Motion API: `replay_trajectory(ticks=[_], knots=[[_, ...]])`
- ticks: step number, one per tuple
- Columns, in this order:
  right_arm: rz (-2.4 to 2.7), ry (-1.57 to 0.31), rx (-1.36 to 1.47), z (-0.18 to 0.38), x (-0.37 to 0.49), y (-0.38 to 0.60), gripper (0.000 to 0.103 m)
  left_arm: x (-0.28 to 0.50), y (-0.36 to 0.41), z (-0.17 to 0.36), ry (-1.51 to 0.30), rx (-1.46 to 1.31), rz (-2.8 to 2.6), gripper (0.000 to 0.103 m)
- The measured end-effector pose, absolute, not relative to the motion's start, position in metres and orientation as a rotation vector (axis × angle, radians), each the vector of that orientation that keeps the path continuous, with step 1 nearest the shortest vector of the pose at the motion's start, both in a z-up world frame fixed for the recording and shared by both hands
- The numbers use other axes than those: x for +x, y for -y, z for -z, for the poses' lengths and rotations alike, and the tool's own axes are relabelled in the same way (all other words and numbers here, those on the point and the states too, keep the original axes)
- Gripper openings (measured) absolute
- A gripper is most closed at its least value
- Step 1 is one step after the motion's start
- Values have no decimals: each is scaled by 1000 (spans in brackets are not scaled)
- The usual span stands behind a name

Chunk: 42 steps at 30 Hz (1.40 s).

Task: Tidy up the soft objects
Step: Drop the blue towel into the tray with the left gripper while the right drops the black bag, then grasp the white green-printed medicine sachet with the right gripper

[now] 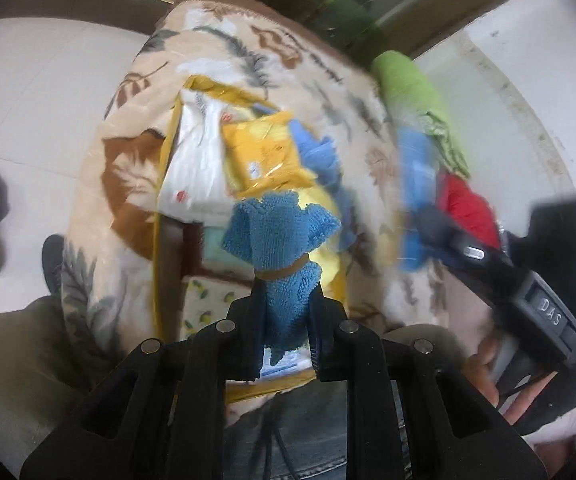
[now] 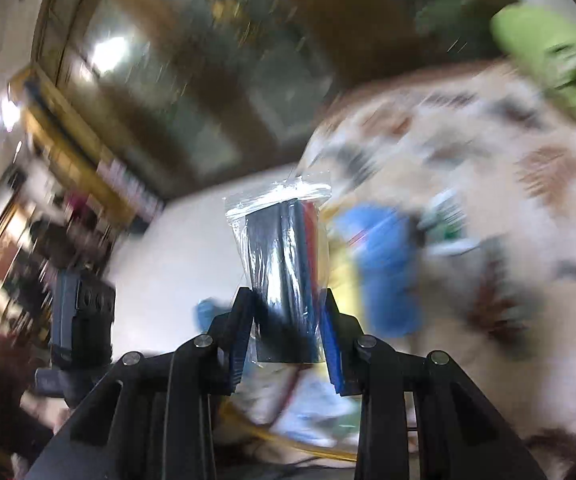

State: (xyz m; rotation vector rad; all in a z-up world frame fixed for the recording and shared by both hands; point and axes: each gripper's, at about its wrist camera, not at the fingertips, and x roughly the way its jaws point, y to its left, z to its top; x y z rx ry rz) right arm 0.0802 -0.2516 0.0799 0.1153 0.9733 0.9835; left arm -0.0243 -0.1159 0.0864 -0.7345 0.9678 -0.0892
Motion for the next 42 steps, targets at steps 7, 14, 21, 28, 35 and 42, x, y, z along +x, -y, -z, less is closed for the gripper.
replay_trajectory(ticks=[7,14,21,28,35,42], knots=[[-862,-1067,-71,-42,84,209,35,-26,118,-64,-1062,-591,-15,18],[-869,-1029,100,-54,94,234,57,-35,133,-74,-959,-518,-59,37],[-903,-967,339,-63,108,268,66,-63,166,-110,-689,-295,-214,61],[-895,-962,374,-65,109,273,66,-54,187,-101,-763,-151,-216,61],[-916,-795,468,-103,110,295,66,-58,191,-103,-747,-154,-180,61],[-747,-780,673,-137,205,299,72,-64,179,-111,-707,-232,-179,61]])
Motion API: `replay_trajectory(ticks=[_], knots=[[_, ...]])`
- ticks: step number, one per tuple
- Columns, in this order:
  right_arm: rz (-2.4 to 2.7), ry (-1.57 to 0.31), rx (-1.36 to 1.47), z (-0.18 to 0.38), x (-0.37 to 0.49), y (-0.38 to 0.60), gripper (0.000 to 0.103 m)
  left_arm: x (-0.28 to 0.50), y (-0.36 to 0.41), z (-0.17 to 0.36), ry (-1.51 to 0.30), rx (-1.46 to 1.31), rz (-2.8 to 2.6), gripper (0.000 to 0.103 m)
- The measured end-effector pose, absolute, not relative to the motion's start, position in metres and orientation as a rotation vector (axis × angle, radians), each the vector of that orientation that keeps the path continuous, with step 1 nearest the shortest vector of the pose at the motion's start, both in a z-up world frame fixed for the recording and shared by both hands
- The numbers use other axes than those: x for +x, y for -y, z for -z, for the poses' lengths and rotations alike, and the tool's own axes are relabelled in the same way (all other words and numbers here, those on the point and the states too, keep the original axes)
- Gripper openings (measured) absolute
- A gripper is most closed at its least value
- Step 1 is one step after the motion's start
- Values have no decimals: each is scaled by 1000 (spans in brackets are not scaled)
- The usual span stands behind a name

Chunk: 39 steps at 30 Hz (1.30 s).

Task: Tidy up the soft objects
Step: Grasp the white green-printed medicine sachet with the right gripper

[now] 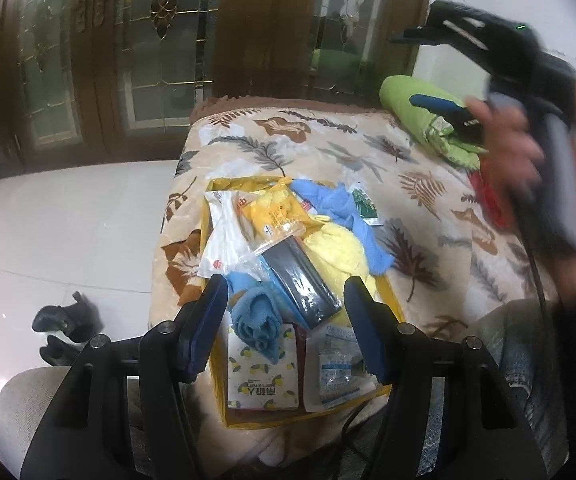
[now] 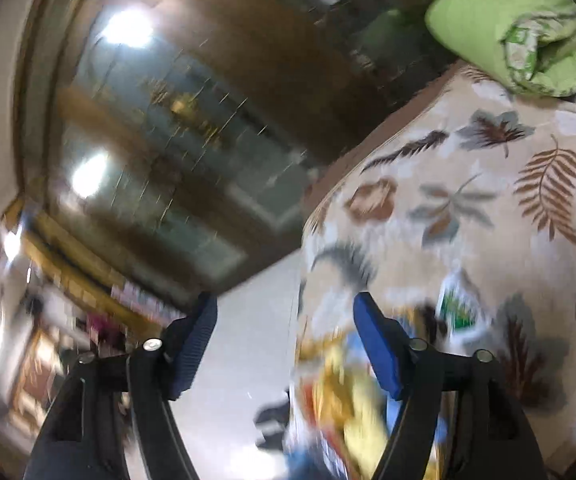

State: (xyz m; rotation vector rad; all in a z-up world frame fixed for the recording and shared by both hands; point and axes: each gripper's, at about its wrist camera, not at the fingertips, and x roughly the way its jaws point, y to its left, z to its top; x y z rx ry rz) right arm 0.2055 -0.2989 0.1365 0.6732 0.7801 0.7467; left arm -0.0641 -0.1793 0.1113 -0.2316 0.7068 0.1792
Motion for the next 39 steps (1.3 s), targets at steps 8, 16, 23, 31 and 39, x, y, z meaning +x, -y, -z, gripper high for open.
replay_trajectory(ticks=[8,16,23,31,39], knots=[[-434,-929,701,-68,262,340,72,-62,168,-109,-708,-278,-206,61],[-348,-986,776,-60,300,344,72,-58,187,-114,-692,-168,-237,61],[-442,-1046,724,-49,304,326,72,-37,192,-122,-703,-129,-277,61],[-654,-1162,581,-53,300,303,72,21,161,-134,-718,-427,-214,61],[-471,-1172,676,-31,317,362,72,116,163,-146,-826,-437,-74,61]])
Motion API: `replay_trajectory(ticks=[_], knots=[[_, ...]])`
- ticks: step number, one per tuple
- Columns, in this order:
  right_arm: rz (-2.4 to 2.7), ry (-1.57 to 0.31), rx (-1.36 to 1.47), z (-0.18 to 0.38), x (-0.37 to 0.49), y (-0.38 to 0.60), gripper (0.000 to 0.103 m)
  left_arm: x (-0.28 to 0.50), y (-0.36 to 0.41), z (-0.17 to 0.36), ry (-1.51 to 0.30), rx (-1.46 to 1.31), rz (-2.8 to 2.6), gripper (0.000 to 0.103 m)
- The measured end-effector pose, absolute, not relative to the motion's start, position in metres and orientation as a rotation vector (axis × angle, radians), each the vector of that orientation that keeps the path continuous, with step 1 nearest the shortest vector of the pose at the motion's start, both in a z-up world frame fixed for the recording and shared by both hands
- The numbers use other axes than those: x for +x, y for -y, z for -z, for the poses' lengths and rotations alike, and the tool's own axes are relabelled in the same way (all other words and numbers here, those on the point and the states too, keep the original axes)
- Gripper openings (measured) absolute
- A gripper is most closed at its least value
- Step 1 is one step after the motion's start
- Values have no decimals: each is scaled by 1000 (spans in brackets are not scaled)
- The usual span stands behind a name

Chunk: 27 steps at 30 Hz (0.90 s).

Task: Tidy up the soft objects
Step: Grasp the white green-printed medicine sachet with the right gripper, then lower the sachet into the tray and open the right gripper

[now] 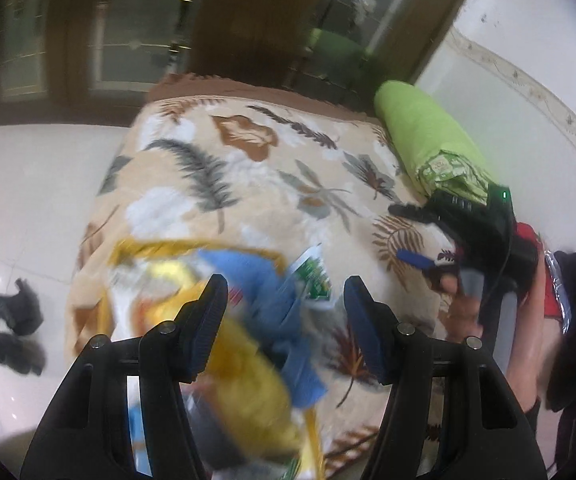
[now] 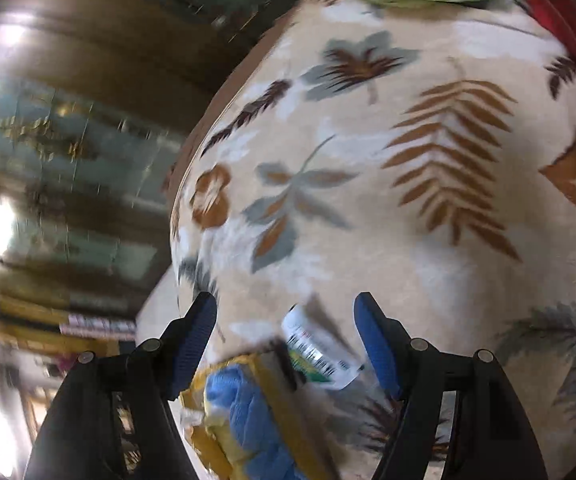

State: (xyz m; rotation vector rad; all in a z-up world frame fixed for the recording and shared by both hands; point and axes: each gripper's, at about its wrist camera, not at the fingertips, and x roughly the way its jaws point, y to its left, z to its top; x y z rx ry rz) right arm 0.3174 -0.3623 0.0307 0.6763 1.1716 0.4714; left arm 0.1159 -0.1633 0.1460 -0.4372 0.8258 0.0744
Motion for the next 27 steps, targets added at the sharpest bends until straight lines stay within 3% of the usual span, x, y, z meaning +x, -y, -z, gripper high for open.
replay_trajectory(ticks=[4,8,11,12,13,14,22,27], knots=[[-613,-1297,684,-7,320,334,72,169,161,-141,-890,-431,-30,61],[-629,-1344,384,-3,311,283,71,174,151,-134,-886,-498,15,61],[-579,-1384,215,11,307,265,64,169,149,-123,-869,-510,18,61],[-565,-1401,181,17,306,263,60,166,149,-118,-865,-514,2,61],[-554,-1418,147,23,305,260,49,165,149,-112,-874,-520,-7,61],[-551,-1429,133,26,304,260,47,165,150,-109,-885,-528,-5,61],[-641,-1366,328,13,285,287,35,143,142,-108,-860,-657,83,61],[-827,-1177,368,-39,232,296,35,116,130,-103,-816,-819,179,61]])
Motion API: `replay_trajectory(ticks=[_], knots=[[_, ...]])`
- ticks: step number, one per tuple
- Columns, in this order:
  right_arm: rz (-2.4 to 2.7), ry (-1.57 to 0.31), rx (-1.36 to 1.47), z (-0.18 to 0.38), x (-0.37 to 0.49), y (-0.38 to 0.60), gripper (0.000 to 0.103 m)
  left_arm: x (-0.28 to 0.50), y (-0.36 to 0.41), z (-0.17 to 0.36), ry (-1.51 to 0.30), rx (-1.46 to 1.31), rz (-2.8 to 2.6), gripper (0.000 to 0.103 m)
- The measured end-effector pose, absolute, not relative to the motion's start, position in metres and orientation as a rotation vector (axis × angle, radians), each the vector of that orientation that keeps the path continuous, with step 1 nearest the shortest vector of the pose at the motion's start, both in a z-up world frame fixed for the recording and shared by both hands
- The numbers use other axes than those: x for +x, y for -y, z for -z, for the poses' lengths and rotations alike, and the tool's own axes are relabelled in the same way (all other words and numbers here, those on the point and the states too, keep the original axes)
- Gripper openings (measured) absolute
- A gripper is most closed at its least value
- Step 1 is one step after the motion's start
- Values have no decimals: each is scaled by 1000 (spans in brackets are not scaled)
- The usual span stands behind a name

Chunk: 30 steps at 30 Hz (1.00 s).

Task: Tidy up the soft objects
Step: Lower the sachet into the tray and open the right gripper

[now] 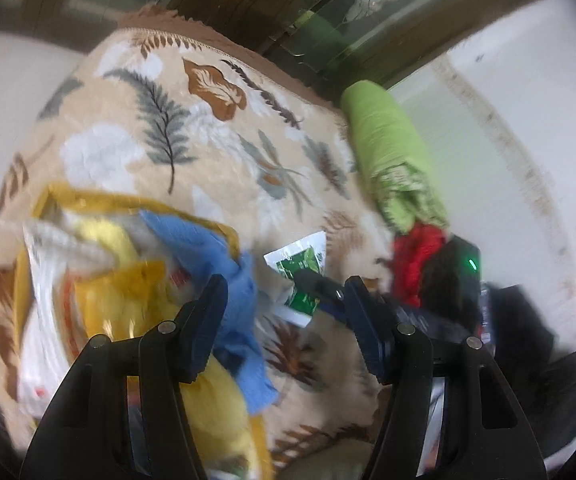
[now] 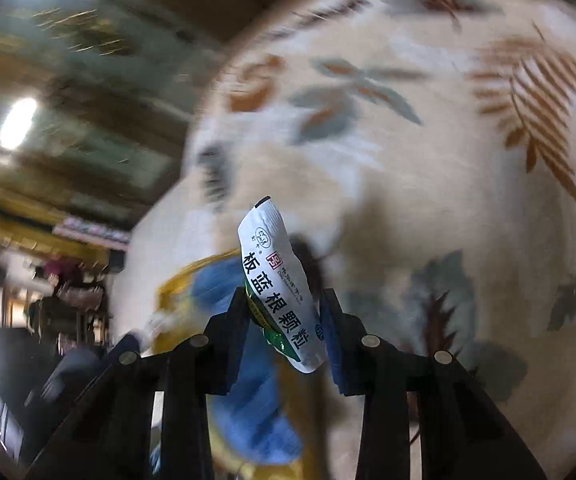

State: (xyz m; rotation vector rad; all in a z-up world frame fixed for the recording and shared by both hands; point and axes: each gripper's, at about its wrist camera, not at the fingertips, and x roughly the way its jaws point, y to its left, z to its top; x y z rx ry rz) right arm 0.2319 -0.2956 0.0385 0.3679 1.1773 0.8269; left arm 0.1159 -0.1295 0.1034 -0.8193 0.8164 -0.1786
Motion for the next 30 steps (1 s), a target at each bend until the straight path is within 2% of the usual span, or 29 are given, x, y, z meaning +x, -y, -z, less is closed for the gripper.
replay_trajectory(ticks=[5,6,7,8,9,12,19,23,26,27,29,30], knots=[[-980,-1151,247,-50,156,273,35,87,130,-97,-804,-909,259,60],[-990,-1135,217,-52,147,269,35,80,134,-95,-821,-877,237,55],[-1013,-1105,179,-58,133,263,35,75,139,-92,-845,-849,234,36],[-1023,-1092,158,-61,127,265,35,69,143,-90,-867,-819,217,28],[-1030,-1080,123,-64,116,260,32,62,144,-89,-872,-808,205,27],[-1060,-1070,83,-66,96,262,31,38,139,-90,-847,-826,186,26],[-934,-1016,-87,-58,62,247,34,21,136,-68,-854,-895,192,26],[-785,-1086,-161,-42,70,237,38,31,140,-46,-922,-910,172,26],[-729,-1136,-110,-37,80,249,41,28,142,-48,-927,-887,173,26],[-727,-1153,-62,-37,83,257,45,25,141,-53,-913,-866,161,29],[-719,-1174,58,-35,93,272,47,15,137,-66,-873,-828,133,44],[-721,-1178,108,-35,96,279,47,10,136,-71,-853,-808,113,58]])
